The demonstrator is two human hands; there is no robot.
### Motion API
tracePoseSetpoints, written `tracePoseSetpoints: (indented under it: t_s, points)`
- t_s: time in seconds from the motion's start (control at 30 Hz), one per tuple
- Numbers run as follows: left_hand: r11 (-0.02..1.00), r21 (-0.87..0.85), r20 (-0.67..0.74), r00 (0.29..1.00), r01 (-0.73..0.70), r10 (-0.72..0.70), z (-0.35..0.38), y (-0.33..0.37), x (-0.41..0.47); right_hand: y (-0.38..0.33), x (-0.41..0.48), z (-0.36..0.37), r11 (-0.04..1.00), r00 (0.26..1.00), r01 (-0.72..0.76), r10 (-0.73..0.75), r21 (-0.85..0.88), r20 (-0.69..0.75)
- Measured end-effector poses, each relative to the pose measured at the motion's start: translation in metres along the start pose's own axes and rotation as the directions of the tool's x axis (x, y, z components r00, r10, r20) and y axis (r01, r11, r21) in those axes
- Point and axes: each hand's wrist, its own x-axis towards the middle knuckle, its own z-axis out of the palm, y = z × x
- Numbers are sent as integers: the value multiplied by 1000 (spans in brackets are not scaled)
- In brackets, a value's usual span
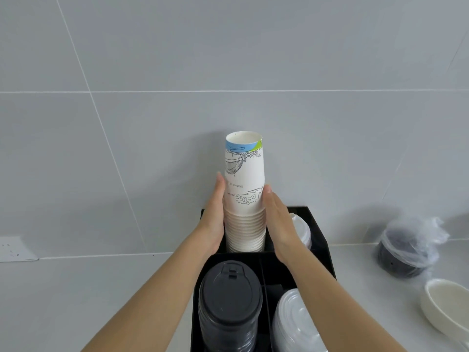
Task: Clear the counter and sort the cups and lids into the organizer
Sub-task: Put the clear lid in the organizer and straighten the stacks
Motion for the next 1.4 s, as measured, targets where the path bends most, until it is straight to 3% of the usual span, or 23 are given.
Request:
tracePoseSetpoints:
  t_s: [0.13,0.63,0.77,0.93,1.13,1.27,1.4]
  points:
    - [997,-70,39,999,-16,19,3,-7,14,4,-8,0,999,998,29,-30,-30,-48]
    - [999,30,-49,999,-14,16,-5,-18,18,2,-3,0,997,1000,19,-17,-71,26]
    - [997,74,-79,997,-22,27,-5,-3,0,-8,-17,-6,995,996,29,-36,-92,-78]
    - [988,154,-248,966,-33,71,-31,-5,-45,2,-57,-10,998,972,-15,27,53,-235]
    - [1000,-2,-343,939,-5,3,-36,-45,-109,36,-120,4,975,981,-109,137,192,-140]
    - [994,-94,-271,959,63,-86,-23,-67,-124,46,-133,18,962,980,-179,193,205,-51]
    - [996,-82,-291,956,20,-44,-11,-71,-128,46,-135,24,944,975,-210,222,256,-19]
